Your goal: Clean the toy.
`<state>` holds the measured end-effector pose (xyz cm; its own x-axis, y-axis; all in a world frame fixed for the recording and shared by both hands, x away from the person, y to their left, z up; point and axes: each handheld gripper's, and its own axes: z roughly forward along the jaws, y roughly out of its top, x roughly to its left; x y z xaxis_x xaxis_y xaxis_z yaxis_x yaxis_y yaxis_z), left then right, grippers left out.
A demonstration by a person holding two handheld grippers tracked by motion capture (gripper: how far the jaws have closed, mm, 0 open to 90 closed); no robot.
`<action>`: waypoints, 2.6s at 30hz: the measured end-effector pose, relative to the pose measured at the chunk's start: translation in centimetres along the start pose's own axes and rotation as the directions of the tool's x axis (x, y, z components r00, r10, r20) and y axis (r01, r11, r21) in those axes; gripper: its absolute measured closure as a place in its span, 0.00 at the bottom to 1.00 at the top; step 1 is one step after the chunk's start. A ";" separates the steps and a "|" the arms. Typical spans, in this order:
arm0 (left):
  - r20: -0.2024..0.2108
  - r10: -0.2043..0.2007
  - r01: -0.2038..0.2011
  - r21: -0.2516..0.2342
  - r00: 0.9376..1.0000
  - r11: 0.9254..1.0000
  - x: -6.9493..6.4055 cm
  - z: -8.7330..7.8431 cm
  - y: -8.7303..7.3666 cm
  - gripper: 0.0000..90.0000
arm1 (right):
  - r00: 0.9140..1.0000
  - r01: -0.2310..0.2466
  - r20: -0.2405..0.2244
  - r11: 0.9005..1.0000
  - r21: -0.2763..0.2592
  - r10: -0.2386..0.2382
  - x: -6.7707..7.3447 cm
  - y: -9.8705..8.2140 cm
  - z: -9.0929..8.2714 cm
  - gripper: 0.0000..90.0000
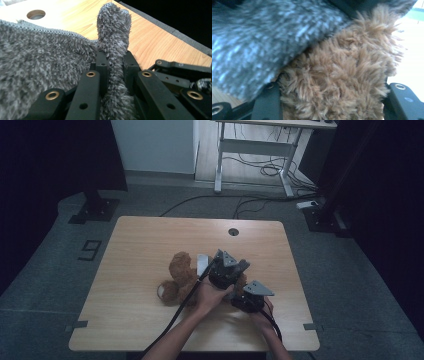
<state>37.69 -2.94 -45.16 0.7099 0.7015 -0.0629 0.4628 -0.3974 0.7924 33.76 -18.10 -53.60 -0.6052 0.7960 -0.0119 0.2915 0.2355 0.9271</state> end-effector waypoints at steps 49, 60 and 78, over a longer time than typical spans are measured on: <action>-0.145 -0.085 0.087 0.006 0.986 0.996 9.2 -8.5 -4.1 0.88 | 1.000 -0.014 -0.008 1.000 -0.015 0.014 0.0 0.0 0.0 0.46; 0.017 0.002 0.000 -0.137 1.000 0.991 3.3 -10.2 0.1 0.88 | 1.000 -0.030 -0.009 0.999 -0.014 0.030 -0.2 0.0 0.1 0.46; -0.023 0.023 -0.022 0.036 0.999 0.999 2.5 -2.6 -0.6 0.88 | 1.000 -0.029 -0.006 0.999 -0.015 0.029 -0.2 -0.1 0.0 0.45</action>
<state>37.75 0.63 -44.23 0.7078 0.7057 -0.0307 0.4661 -0.4340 0.7710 33.88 -18.32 -53.69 -0.6008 0.7992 0.0174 0.2980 0.2037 0.9326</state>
